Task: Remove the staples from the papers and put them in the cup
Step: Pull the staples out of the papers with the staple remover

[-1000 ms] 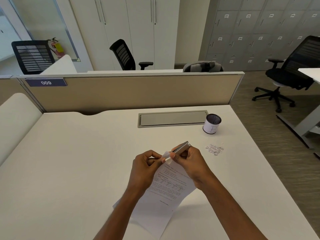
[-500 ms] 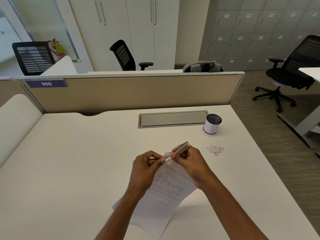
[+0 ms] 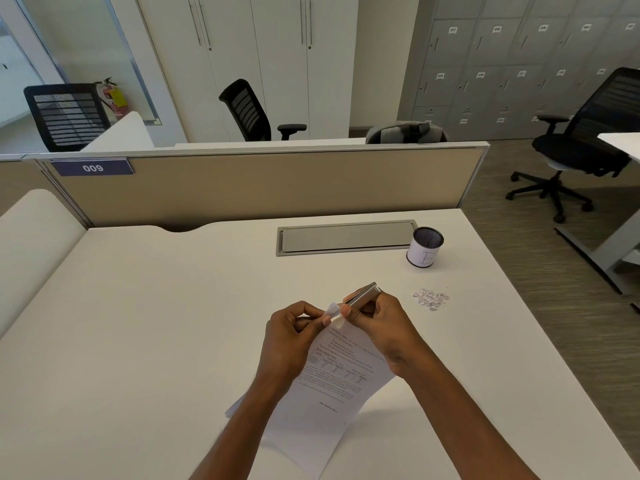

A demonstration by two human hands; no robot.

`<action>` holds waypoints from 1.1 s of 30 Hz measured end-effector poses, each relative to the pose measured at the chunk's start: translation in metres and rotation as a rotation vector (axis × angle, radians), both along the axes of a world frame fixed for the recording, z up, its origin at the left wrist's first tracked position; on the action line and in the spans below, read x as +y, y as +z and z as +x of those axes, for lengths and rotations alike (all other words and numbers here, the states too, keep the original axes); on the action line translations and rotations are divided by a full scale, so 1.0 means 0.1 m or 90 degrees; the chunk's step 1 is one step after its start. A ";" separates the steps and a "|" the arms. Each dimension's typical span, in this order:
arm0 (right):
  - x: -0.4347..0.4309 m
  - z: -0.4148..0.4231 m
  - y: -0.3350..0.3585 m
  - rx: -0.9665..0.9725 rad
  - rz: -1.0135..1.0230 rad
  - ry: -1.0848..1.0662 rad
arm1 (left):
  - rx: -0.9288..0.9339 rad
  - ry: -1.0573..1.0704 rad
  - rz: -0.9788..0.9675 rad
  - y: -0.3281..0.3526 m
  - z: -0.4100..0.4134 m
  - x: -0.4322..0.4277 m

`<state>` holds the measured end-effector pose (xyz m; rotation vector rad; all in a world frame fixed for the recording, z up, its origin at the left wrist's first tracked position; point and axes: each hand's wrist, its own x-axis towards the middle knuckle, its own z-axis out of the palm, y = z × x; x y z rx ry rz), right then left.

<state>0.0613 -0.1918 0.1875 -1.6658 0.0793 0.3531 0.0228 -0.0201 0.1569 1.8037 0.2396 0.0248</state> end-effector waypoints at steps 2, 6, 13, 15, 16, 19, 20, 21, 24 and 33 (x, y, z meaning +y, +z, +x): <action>0.00 0.00 0.00 -0.001 -0.001 0.001 | 0.000 0.000 0.012 -0.01 0.00 0.01; 0.00 0.00 -0.03 -0.001 -0.007 0.001 | 0.002 -0.001 0.003 -0.01 -0.01 0.00; -0.01 -0.02 0.00 -0.001 -0.017 0.011 | 0.005 -0.004 0.017 -0.01 -0.02 0.00; -0.01 -0.02 -0.02 -0.002 -0.022 0.008 | 0.006 -0.007 0.016 0.00 -0.02 -0.01; -0.01 -0.01 -0.03 -0.003 -0.025 0.003 | 0.006 -0.008 0.018 0.01 -0.03 -0.01; -0.03 0.00 -0.06 -0.010 -0.031 0.002 | 0.007 -0.006 0.016 0.02 -0.04 -0.03; -0.04 0.01 -0.06 -0.014 -0.031 0.006 | 0.007 -0.004 0.011 0.02 -0.04 -0.03; -0.04 0.01 -0.05 -0.018 -0.031 0.011 | 0.006 -0.002 0.010 0.03 -0.03 -0.02; -0.06 0.01 -0.03 -0.014 -0.033 0.026 | 0.007 0.001 -0.006 0.03 -0.03 0.01; -0.12 0.06 -0.03 0.030 0.114 0.000 | 0.032 0.035 -0.100 0.04 -0.05 0.03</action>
